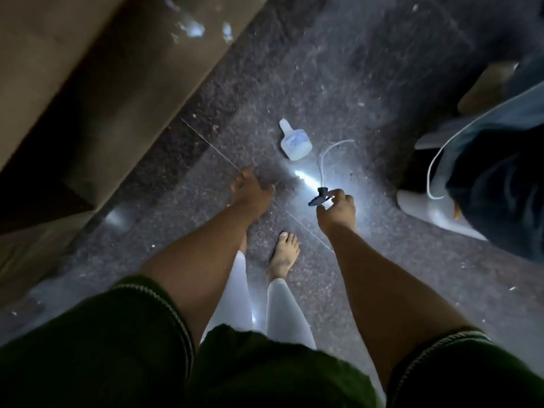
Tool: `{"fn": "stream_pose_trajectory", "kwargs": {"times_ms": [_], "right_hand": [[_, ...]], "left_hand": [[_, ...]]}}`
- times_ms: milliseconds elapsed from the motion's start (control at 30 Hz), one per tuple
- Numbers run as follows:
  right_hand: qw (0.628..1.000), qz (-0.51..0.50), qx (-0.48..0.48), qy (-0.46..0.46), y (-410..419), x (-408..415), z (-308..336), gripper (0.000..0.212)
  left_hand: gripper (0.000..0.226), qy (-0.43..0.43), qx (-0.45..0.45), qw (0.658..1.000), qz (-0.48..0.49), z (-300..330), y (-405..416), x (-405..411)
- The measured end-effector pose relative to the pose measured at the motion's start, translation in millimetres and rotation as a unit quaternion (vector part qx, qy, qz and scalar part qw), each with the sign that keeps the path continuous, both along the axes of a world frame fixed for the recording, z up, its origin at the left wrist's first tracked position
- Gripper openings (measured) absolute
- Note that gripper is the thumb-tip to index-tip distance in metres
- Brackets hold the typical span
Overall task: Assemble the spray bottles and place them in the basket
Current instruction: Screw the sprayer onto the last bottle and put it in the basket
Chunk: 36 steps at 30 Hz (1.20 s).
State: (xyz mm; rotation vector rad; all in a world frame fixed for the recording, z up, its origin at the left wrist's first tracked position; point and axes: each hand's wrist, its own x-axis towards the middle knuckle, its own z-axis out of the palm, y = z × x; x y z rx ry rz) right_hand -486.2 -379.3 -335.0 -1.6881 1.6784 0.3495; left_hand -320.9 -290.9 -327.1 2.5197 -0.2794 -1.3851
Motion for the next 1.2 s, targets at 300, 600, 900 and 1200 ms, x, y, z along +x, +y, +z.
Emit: {"fn": "stream_pose_trajectory", "kwargs": {"times_ms": [300, 600, 900, 1200], "right_hand": [[0.932, 0.329, 0.062, 0.141, -16.2, -47.2, -192.8, 0.065], [0.950, 0.299, -0.024, 0.085, -4.6, -54.6, -281.1, 0.063], [0.991, 0.129, -0.018, -0.025, -30.4, -18.7, -290.9, 0.035], [0.893, -0.243, -0.155, -0.345, -72.8, 31.8, -203.1, 0.028]], "left_hand": [[0.111, 0.112, 0.004, 0.971, 0.210, -185.5, -69.4, -6.8], [0.113, 0.148, -0.086, 0.943, 0.284, -254.1, -122.6, -3.3], [0.084, 0.153, -0.104, 0.940, 0.287, -256.0, -143.9, -13.7], [0.049, 0.233, -0.216, 0.873, 0.371, -253.8, -99.1, 32.0]]}}
